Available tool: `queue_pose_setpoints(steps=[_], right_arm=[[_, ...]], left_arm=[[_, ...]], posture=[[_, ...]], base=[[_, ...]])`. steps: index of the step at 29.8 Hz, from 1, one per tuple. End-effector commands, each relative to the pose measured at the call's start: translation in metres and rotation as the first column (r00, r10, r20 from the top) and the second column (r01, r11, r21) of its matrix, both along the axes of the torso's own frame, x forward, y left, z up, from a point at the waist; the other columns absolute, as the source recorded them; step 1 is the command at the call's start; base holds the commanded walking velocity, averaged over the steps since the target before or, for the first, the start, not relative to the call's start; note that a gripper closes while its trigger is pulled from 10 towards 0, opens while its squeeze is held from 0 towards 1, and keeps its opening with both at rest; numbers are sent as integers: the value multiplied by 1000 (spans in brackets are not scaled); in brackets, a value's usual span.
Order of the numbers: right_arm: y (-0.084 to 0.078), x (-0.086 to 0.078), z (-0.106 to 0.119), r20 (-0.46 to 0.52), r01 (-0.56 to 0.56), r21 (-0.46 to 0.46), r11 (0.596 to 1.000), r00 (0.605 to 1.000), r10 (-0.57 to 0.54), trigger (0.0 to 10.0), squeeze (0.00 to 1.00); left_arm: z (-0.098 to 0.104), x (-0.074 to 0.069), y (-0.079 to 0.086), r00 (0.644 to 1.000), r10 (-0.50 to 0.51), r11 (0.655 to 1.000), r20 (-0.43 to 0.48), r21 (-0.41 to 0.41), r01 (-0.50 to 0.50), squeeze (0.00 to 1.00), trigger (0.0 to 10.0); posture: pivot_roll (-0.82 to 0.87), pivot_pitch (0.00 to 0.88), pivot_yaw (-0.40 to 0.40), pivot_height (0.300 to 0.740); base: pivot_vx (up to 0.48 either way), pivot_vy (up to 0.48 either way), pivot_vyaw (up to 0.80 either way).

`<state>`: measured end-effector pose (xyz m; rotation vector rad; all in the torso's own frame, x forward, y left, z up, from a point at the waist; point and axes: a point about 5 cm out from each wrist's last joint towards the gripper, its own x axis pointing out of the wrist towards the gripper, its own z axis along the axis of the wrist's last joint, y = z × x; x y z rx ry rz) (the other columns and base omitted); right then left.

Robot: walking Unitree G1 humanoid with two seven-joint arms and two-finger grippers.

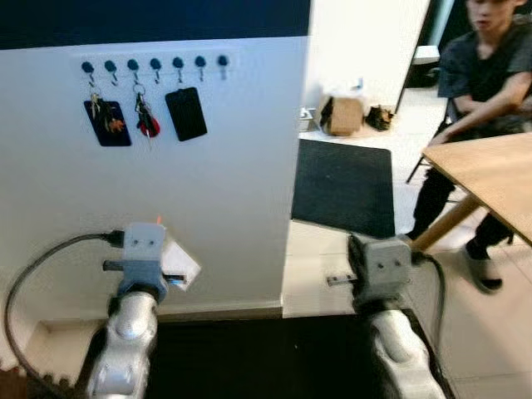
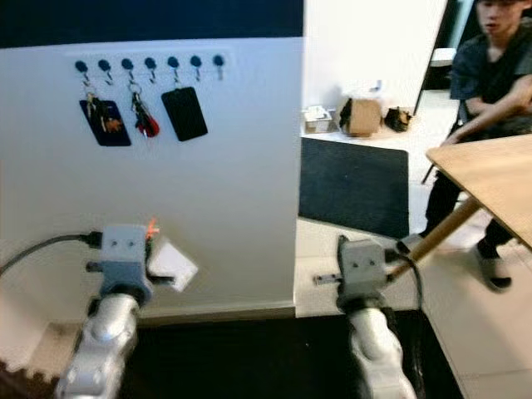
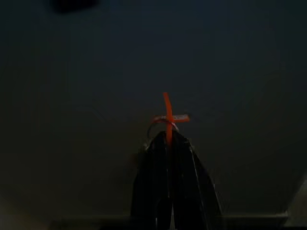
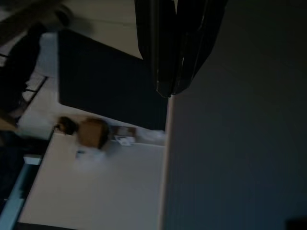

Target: Hang keys on a hook

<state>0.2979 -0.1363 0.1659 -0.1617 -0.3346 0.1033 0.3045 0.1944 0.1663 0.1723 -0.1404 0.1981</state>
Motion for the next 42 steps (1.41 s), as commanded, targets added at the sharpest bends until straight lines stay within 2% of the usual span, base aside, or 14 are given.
queue_pose_setpoints(steps=[1,5,19,29,42], right_arm=[[-11,-2,-7,-23,38,-12,999,999,-39,10000,0],[-10,-2,-7,-22,35,-13,999,999,-36,10000,0],[-11,-2,-8,-22,36,-14,999,999,-36,10000,0],[-9,-3,-8,-24,34,-12,999,999,-35,10000,0],[-8,-3,-9,-26,30,-9,1000,999,-30,10000,0]], left_arm=[[0,0,-5,1000,-19,1000,5,11,18,0,10000],[0,0,-4,1000,-15,1000,4,9,15,0,10000],[0,1,-5,1000,-12,1000,5,8,12,0,10000],[1,2,-5,1000,-8,1000,3,10,8,0,10000],[7,2,-4,1000,5,1000,9,4,-5,0,10000]], posture=[[56,139,50,740],[56,139,50,740],[52,144,51,740],[54,149,54,740],[59,156,53,740]], base=[[296,0,0],[280,0,0],[0,0,0],[250,0,0],[0,0,0]])
